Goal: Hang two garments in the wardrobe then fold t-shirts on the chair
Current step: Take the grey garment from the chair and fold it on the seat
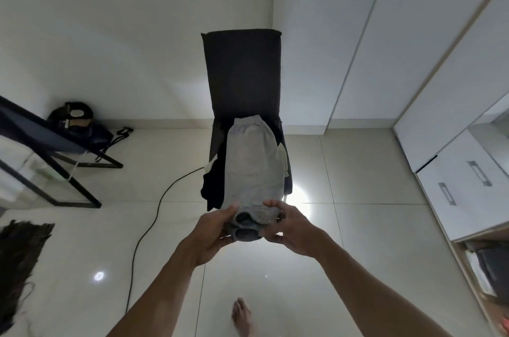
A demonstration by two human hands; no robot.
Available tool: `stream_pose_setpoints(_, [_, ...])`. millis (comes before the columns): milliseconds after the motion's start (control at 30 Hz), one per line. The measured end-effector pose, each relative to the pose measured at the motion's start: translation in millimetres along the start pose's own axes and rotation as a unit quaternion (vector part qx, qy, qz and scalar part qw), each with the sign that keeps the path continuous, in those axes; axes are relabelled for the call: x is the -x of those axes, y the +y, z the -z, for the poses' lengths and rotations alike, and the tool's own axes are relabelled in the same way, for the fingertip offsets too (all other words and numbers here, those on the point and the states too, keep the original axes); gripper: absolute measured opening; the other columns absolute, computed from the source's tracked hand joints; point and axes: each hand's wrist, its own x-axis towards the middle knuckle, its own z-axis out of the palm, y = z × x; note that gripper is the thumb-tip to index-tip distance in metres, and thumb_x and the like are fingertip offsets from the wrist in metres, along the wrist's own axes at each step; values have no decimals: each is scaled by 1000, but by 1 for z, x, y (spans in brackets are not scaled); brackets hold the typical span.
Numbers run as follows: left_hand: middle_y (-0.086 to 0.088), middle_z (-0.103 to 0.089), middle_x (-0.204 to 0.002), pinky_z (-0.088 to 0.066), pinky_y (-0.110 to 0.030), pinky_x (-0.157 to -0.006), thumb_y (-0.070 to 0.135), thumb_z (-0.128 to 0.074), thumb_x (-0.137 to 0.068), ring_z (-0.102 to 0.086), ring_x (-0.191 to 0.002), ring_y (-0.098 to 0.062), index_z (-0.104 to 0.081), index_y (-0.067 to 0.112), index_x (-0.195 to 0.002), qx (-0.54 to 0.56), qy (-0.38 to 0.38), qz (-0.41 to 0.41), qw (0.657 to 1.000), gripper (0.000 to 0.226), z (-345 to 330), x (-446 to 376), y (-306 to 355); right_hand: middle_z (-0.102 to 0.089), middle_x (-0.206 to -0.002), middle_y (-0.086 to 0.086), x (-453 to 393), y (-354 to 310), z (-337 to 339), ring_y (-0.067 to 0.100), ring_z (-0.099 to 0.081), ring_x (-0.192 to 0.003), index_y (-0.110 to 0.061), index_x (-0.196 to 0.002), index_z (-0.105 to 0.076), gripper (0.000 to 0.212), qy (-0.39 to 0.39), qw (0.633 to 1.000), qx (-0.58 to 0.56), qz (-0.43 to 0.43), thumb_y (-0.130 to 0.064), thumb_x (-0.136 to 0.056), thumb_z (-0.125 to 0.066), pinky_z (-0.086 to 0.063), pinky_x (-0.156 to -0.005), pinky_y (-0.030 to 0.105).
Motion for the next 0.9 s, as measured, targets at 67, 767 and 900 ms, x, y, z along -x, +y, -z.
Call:
stream_pose_setpoints(67, [-19,-69,-121,-58,-43,-90,19,-98,-54,-68,-108,-31,-62,0,-122,-22,-76,-25,997,79,13,-13,18,-52,-131,20,-16,-18,1,30,-60,-104,-10,-136,-47,90,-10,999,46,18,29,-59,-72,-57,-72,34])
stream_pose_setpoints(767, [-11,-73,-84,-55,-40,-70,34,-82,-75,-67,-76,-21,-72,12,-95,-306,-24,-115,945,31,78,-259,173,-70,-90,12,-251,-165,31,16,-60,-80,-3,-86,-69,26,202,899,377,94,-28,-93,-68,-49,-69,29])
stream_pose_setpoints(900, [-10,-68,-70,-49,-39,-59,62,-65,-82,-61,-65,-15,-69,7,-75,-305,18,-147,941,56,79,-305,187,-64,-72,19,-290,-172,44,14,-54,-61,-1,-78,-62,47,205,918,330,84,-44,-96,-61,-43,-58,32])
